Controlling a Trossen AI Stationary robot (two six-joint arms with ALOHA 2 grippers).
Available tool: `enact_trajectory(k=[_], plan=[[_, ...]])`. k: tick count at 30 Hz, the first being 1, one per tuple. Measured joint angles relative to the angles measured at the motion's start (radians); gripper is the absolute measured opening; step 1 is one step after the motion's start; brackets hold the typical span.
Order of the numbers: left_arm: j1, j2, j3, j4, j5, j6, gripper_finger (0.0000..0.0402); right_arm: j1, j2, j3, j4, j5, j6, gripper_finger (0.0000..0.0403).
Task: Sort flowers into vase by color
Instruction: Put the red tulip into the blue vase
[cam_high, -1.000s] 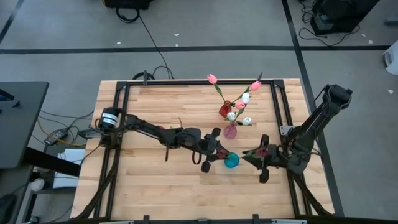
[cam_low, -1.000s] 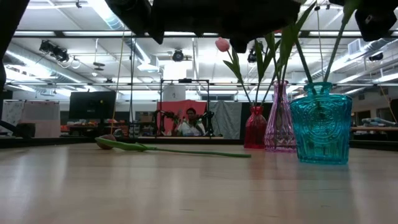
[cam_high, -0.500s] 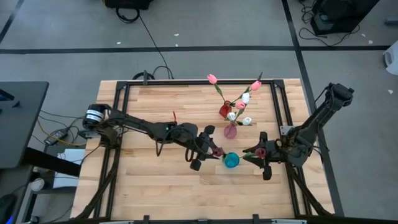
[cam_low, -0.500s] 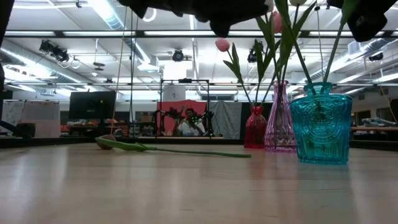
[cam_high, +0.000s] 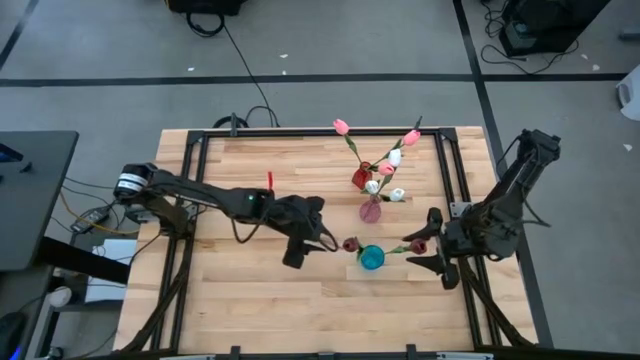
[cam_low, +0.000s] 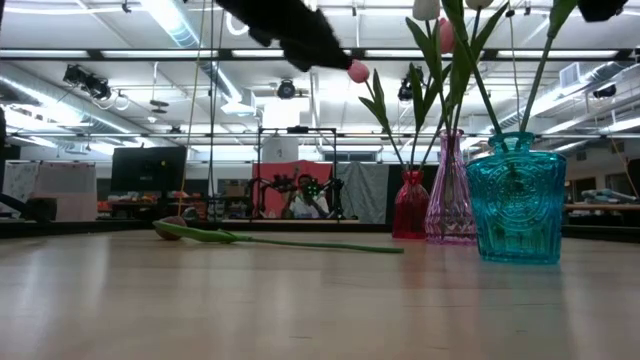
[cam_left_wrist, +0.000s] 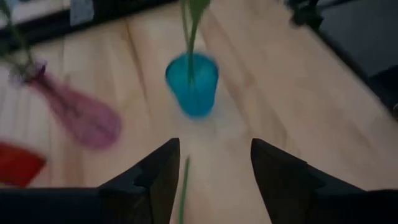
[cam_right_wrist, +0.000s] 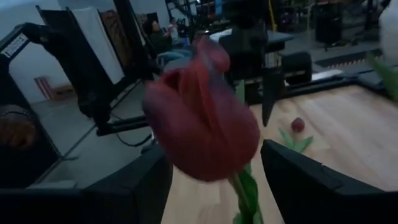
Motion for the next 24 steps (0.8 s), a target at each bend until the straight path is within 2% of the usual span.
enact_trajectory(k=[4, 10, 16, 19, 24], plan=[[-0.011, -0.025, 0.000, -0.130, -0.062, -0.021, 0.0197, 0.014, -0.008, 0.030, -0.014, 0.024, -0.044, 0.0252], [-0.011, -0.020, 0.000, -0.267, -0.104, -0.066, 0.0192, 0.011, -0.002, 0.087, -0.007, 0.069, -0.138, 0.0252], [-0.011, -0.018, 0.000, -0.407, -0.275, -0.109, 0.0192, 0.014, -0.006, 0.162, -0.007, 0.146, -0.264, 0.0252], [-0.004, -0.007, -0.036, -0.405, -0.380, -0.193, 0.0191, 0.022, -0.007, 0.181, -0.006, 0.155, -0.308, 0.0252], [0.017, 0.032, -0.157, -0.396, -0.407, -0.249, 0.0191, 0.033, -0.004, 0.163, -0.029, 0.170, -0.308, 0.0252]])
